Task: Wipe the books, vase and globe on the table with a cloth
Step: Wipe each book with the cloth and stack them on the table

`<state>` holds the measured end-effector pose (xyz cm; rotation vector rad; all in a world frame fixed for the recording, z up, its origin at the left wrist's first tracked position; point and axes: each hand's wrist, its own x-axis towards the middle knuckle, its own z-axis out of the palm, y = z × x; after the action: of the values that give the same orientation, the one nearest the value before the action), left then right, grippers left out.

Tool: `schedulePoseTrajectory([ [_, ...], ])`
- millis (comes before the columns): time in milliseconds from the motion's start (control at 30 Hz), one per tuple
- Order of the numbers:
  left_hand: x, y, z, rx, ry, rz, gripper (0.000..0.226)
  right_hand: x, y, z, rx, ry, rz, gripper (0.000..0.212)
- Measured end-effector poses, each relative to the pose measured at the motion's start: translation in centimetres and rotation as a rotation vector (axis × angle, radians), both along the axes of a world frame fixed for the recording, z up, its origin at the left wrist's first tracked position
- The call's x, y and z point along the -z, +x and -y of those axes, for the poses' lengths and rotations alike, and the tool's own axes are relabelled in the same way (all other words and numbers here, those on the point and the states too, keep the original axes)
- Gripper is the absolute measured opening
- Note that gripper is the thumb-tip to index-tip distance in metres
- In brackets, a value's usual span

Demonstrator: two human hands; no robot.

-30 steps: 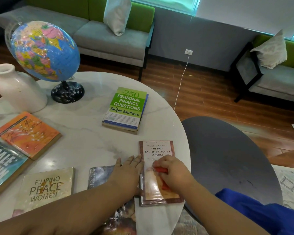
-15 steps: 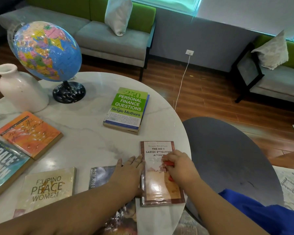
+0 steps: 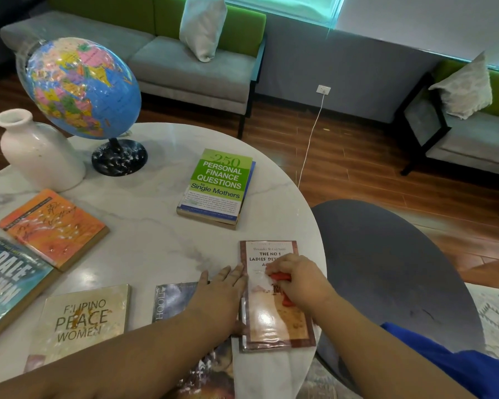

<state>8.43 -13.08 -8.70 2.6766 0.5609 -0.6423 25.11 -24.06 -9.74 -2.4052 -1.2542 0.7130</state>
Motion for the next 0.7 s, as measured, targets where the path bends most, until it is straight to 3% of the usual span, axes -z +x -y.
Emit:
schedulePoseTrajectory([
  [100, 0.1, 0.0, 0.0, 0.0, -0.001, 0.001, 0.105, -0.3, 0.4, -0.8, 0.084, 0.022, 0.033, 0.036],
  [267, 0.1, 0.1, 0.0, 0.007, 0.01, -0.01, 0.104, -0.2, -0.9, -0.8, -0.043, -0.002, 0.026, 0.034],
  [433, -0.1, 0.0, -0.1, 0.008, 0.0, -0.008, 0.104, -1.0, -0.4, -1.6, 0.118, 0.027, -0.038, 0.031],
  [600, 0.2, 0.1, -0.1, 0.01, 0.014, -0.009, 0.104, -0.6, -1.9, -1.4, -0.037, -0.009, -0.029, 0.033],
  [700, 0.2, 0.1, 0.0, 0.004, 0.005, -0.008, 0.104, -0.4, -0.7, -1.0, 0.014, -0.007, -0.013, 0.033],
])
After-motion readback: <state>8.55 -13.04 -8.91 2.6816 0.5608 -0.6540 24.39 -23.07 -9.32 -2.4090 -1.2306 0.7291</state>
